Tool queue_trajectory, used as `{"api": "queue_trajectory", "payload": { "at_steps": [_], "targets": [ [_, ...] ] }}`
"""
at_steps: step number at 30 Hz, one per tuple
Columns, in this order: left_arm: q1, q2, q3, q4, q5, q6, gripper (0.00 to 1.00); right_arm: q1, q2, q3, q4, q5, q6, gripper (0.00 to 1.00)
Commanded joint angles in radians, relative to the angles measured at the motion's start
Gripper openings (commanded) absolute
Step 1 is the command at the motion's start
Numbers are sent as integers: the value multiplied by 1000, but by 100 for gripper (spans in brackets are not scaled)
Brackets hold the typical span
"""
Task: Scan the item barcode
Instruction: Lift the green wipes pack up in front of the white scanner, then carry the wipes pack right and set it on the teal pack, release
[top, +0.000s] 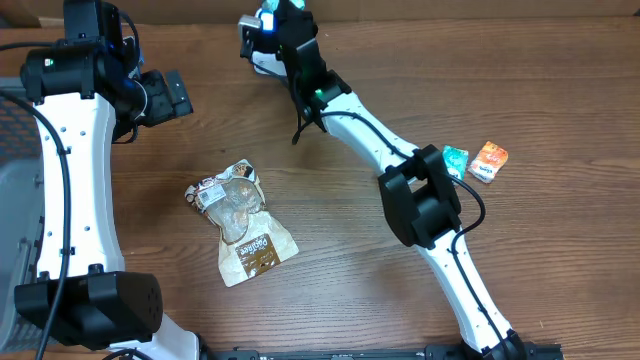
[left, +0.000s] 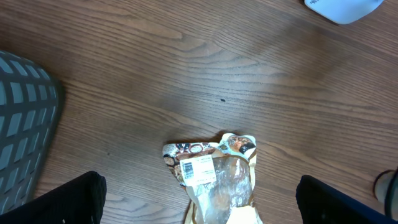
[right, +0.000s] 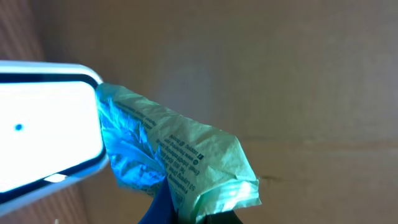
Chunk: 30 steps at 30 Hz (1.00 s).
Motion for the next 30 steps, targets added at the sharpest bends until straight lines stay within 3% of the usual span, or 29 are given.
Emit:
{"api": "queue_trajectory", "payload": {
  "at_steps": [1,9,14,20,24,30],
  "targets": [
    [-9,-11,9,1,4,0,99,15,-137,25,-81,10,159,4],
    [-9,-11,9,1,4,0,100,21,-338,25,-366,8,504,4],
    [-9,-11,9,2,4,0,100,34,-493,25,-691,-113,772,4],
    [-9,-11,9,2,4,0,100,10,-671,25,-1089,-276,1391,4],
    [-9,-11,9,1,4,0,100,-48,-760,25,-1300,-278,1677,4],
    [-9,-11,9,1,4,0,100,-220,-827,25,-1571,-335,1849,4]
  ]
}}
